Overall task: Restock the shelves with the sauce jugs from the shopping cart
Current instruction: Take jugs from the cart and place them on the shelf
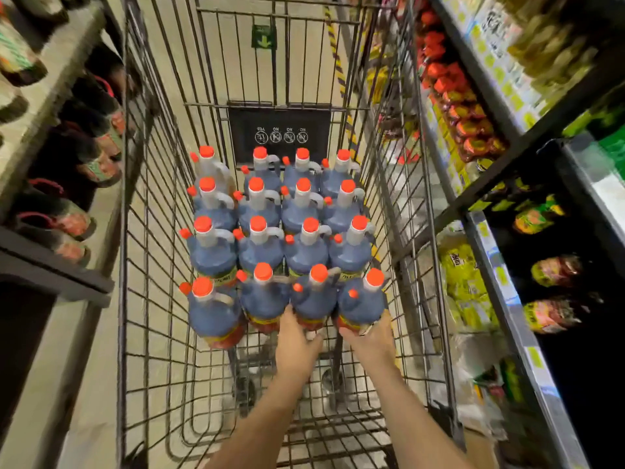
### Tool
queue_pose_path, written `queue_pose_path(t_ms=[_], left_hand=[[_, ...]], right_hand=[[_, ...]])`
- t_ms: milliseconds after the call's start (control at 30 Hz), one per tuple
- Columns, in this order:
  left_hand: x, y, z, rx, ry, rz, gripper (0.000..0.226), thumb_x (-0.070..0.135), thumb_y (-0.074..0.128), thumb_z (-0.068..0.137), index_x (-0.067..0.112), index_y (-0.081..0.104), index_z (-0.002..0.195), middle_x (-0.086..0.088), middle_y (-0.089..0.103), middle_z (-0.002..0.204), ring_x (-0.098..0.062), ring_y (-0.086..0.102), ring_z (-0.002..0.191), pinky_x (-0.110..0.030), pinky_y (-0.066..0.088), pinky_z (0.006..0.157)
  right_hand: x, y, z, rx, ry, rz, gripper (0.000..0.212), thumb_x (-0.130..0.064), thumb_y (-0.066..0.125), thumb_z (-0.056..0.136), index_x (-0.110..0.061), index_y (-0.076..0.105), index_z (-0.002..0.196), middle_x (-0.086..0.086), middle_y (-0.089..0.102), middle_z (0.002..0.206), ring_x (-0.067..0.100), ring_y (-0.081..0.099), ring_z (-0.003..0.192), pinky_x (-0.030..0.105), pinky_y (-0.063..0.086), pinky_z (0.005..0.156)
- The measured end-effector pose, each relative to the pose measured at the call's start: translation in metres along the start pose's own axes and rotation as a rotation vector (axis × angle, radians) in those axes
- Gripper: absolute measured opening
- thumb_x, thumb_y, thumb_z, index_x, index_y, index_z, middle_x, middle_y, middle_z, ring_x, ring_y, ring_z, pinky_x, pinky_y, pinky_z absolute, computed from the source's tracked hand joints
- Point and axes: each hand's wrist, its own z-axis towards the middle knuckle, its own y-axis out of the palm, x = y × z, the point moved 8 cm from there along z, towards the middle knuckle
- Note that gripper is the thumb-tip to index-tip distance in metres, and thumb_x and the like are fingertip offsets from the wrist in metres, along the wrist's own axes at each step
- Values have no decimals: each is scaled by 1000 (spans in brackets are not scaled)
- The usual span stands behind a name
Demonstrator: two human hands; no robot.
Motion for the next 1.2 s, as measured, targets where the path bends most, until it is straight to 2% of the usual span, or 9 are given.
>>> queue_pose_path(t_ms=[133, 233, 367, 500, 600, 733, 800, 900, 1200], left_hand=[[-7, 3, 2, 145, -28, -116, 85, 33, 72, 65, -3, 37, 134, -18, 45, 135, -20, 40, 125, -1, 23, 96], [-8, 6, 7, 177, -57, -98, 87, 18, 82, 66, 0, 36, 137, -20, 41, 138, -27, 35, 131, -9, 24, 93], [-5, 12, 9, 205, -127, -169, 89, 20, 83, 66, 4, 35, 139, -20, 37, 139, -29, 31, 133, -17, 27, 92], [-8, 18, 14, 263, -191, -346, 94, 44, 74, 53, 8, 36, 131, -13, 47, 132, -27, 48, 123, -30, 41, 92], [-11, 20, 22, 269, -234, -368, 90, 42, 73, 51, 9, 35, 125, -12, 54, 125, -28, 57, 113, -30, 45, 82], [-4, 17, 32, 299, -176, -309, 98, 38, 80, 50, 6, 37, 132, -16, 50, 130, -28, 49, 121, -41, 44, 96], [-2, 16, 37, 300, -147, -295, 100, 42, 74, 49, 6, 37, 134, -16, 49, 131, -28, 47, 123, -42, 41, 100], [-5, 15, 41, 263, -195, -305, 102, 50, 69, 44, 15, 35, 134, -11, 53, 128, -26, 52, 118, -40, 47, 91], [-9, 5, 24, 213, -259, -126, 83, 45, 84, 54, 27, 43, 124, 4, 62, 116, -22, 60, 108, -31, 44, 79]], right_hand=[[-4, 3, 4, 102, 12, 76, 86, -23, 86, 62, -5, 38, 132, 17, 52, 130, 31, 50, 121, 35, 45, 90], [-7, 1, 5, 131, -5, 72, 88, -25, 85, 63, -6, 37, 135, 15, 48, 134, 31, 46, 125, 36, 43, 91], [-3, 0, 7, 139, 7, 94, 80, -24, 86, 62, -5, 41, 127, 16, 54, 124, 33, 54, 115, 31, 43, 78], [0, 4, 8, 162, 13, 143, 73, -18, 85, 65, -2, 39, 120, 18, 60, 112, 34, 61, 101, 28, 40, 67], [-2, 3, 12, 160, 11, 120, 71, -18, 83, 67, 0, 40, 121, 14, 62, 103, 34, 63, 95, 28, 36, 63], [-8, 2, 18, 212, -12, 107, 73, -23, 84, 66, -1, 42, 122, 20, 62, 113, 36, 61, 102, 31, 40, 66], [-14, 5, 20, 232, -18, 113, 73, -23, 85, 63, -2, 43, 119, 20, 61, 113, 35, 61, 103, 31, 43, 69], [-17, 9, 26, 262, 23, 185, 76, -19, 88, 60, -1, 43, 119, 20, 59, 112, 34, 61, 102, 30, 44, 71], [-14, 9, 23, 246, 102, 168, 79, -25, 83, 66, -3, 37, 127, 25, 63, 111, 41, 61, 100, 35, 44, 71]])
